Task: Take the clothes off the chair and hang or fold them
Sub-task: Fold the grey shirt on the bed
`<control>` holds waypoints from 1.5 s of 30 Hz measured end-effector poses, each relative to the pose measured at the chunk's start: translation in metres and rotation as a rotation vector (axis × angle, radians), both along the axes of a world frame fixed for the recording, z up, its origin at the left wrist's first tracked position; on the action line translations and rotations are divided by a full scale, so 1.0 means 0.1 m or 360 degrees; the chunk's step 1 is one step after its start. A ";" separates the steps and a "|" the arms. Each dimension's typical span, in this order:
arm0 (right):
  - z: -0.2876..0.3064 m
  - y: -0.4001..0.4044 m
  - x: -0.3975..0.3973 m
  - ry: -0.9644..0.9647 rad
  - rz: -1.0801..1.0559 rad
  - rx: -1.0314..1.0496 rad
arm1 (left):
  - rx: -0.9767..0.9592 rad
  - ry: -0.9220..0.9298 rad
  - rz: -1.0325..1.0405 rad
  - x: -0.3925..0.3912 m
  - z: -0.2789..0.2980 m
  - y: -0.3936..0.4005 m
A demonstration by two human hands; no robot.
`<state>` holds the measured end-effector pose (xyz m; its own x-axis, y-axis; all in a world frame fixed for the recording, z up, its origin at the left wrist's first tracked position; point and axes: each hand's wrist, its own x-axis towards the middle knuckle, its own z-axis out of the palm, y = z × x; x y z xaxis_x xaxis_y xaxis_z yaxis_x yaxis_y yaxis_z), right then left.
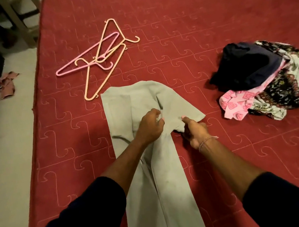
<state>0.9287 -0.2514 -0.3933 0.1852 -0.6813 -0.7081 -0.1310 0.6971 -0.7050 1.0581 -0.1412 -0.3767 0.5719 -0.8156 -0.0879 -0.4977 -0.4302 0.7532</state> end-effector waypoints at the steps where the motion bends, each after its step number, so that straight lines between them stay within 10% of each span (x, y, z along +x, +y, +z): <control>1: -0.02 -0.02 0.06 0.0010 -0.0020 -0.0063 | 0.0009 0.0206 0.0093 0.05 0.02 -0.04; 11: 0.28 0.09 0.81 -0.0178 0.1238 -0.1212 | -0.0282 0.1236 0.0385 0.69 0.29 -0.37; 29: -0.28 0.07 1.07 0.0581 0.1948 -0.1829 | -0.0091 0.0715 0.1267 1.38 -0.15 0.04; 35: -0.24 -0.11 1.09 0.0381 0.1596 -0.1576 | -0.0022 -0.0036 0.0717 1.42 0.01 -0.41; 45: -0.40 -0.65 1.15 0.0136 0.1497 -0.1213 | 0.0513 0.0031 0.0150 1.53 -0.06 -1.27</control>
<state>1.0432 -0.3161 -0.4330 0.8042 -0.5528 -0.2184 -0.4288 -0.2852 -0.8572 1.2111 -0.2678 -0.3828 0.6391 -0.6878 -0.3442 -0.4315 -0.6911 0.5798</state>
